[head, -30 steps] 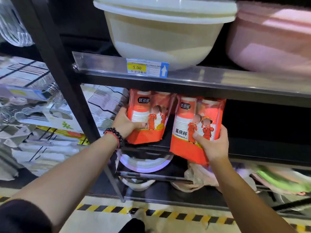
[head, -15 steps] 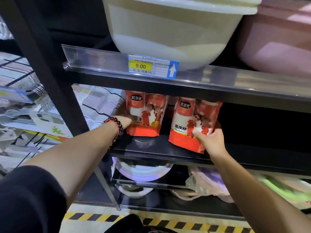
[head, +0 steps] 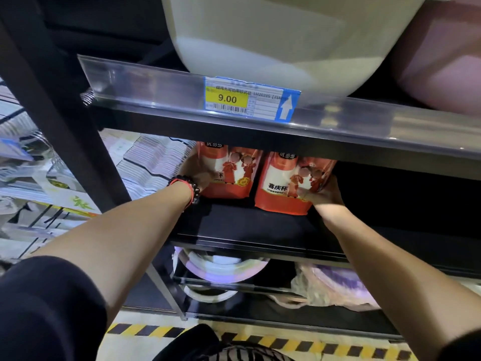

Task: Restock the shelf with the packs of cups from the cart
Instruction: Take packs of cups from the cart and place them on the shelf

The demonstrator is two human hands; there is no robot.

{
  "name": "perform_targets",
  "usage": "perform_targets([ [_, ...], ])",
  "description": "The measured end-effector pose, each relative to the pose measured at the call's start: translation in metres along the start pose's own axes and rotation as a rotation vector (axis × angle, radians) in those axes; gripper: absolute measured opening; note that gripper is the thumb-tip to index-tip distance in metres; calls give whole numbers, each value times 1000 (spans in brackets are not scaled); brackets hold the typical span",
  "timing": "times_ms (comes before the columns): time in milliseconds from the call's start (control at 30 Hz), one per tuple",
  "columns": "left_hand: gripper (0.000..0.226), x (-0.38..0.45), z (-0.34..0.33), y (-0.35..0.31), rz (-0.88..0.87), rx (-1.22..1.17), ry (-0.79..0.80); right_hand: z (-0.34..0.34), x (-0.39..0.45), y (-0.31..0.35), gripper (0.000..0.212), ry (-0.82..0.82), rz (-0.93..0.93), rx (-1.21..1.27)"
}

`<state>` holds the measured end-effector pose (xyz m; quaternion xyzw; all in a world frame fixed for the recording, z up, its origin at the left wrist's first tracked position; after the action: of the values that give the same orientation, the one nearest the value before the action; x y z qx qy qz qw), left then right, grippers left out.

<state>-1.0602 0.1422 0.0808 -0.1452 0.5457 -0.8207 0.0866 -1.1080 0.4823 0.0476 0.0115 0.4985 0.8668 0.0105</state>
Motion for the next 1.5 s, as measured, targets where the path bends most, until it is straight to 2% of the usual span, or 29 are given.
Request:
perform_targets([
  [133, 61, 5, -1, 9, 12, 69, -22, -8, 7, 4, 78, -19, 49, -25],
  [233, 66, 9, -5, 13, 17, 40, 11, -10, 10, 8, 68, -9, 62, -27],
  [367, 64, 9, -5, 16, 16, 63, -25, -15, 12, 11, 73, 2, 40, -7],
  [600, 63, 7, -1, 26, 38, 18, -86, -20, 11, 17, 71, 37, 29, -10],
  [767, 66, 5, -1, 24, 54, -56, -61, -24, 12, 7, 56, 79, -44, 11],
  [933, 60, -3, -1, 22, 98, -153, -48, -24, 6, -5, 62, 68, -91, -27],
  [1067, 51, -16, 1, 24, 167, -151, -70, -16, -6, -22, 70, -36, -228, -3],
  [1167, 45, -32, -2, 23, 237, -139, -94, -9, -29, -40, 42, -55, -287, 9],
  [1300, 41, -67, -1, 23, 328, -233, -242, -2, -62, -40, 6, -4, -267, 38],
  [1367, 30, -86, -1, 26, 388, -200, -272, -2, -73, -35, 17, 19, -240, 17],
  [1433, 12, -105, -10, 25, 417, -224, -227, -6, -86, -28, 26, 61, -160, -14],
  [1500, 13, -127, -24, 23, 437, -254, -132, -11, -101, -24, 33, 98, -75, -40],
])
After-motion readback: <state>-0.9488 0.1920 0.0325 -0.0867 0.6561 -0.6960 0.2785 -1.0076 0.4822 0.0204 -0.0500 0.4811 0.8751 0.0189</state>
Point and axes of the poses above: each hand's wrist, its own x-axis towards the middle knuckle, its own z-axis out of the back of the hand, y = z × x, the point moved 6 cm from there along x, towards the middle knuckle, and after that the axes turned 14 degrees about -x, right-handed, at the moved point
